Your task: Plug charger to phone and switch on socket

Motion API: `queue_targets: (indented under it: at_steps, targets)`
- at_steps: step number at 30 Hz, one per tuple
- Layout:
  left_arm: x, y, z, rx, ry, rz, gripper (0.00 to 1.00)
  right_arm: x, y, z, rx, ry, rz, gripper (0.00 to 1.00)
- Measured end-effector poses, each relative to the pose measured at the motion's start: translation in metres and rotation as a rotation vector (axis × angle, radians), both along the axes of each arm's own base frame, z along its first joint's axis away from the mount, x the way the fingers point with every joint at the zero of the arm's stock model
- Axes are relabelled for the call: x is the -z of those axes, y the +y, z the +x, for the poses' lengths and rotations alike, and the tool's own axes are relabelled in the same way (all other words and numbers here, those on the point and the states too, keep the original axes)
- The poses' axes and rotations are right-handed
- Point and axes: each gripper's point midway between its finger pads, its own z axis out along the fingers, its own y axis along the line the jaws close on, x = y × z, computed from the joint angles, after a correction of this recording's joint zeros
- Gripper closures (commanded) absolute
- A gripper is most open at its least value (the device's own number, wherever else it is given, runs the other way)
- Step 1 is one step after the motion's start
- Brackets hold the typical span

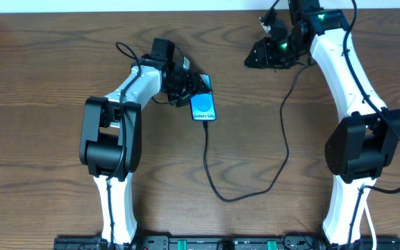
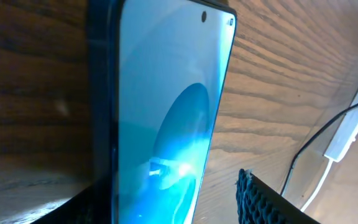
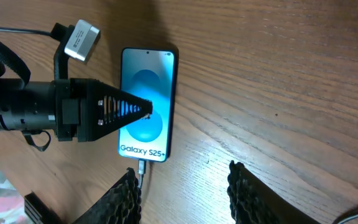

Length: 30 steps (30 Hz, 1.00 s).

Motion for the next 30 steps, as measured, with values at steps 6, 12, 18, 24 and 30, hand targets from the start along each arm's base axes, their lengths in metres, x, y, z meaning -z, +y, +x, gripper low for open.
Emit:
queue_targets:
  at_steps: [6,12,18,24,30]
  targets:
    - [0.000,0.008,0.001,0.004,-0.007,0.020,0.39,0.002,-0.001,-0.003,-0.001,0.013,-0.009,0.55]
    - [0.000,0.029,0.006,-0.027,-0.009,0.024,0.39,0.002,-0.002,-0.004,0.000,0.016,-0.015,0.56]
    - [0.000,0.053,0.010,-0.047,-0.016,0.043,0.39,0.003,-0.002,-0.005,-0.002,0.019,-0.016,0.60]
    - [0.000,0.090,-0.001,-0.046,0.000,0.196,0.38,0.003,-0.007,-0.005,0.005,0.029,-0.018,0.63]
    - [-0.066,0.120,0.007,-0.068,-0.178,0.358,0.32,0.005,-0.032,-0.003,0.055,0.054,-0.021,0.67]
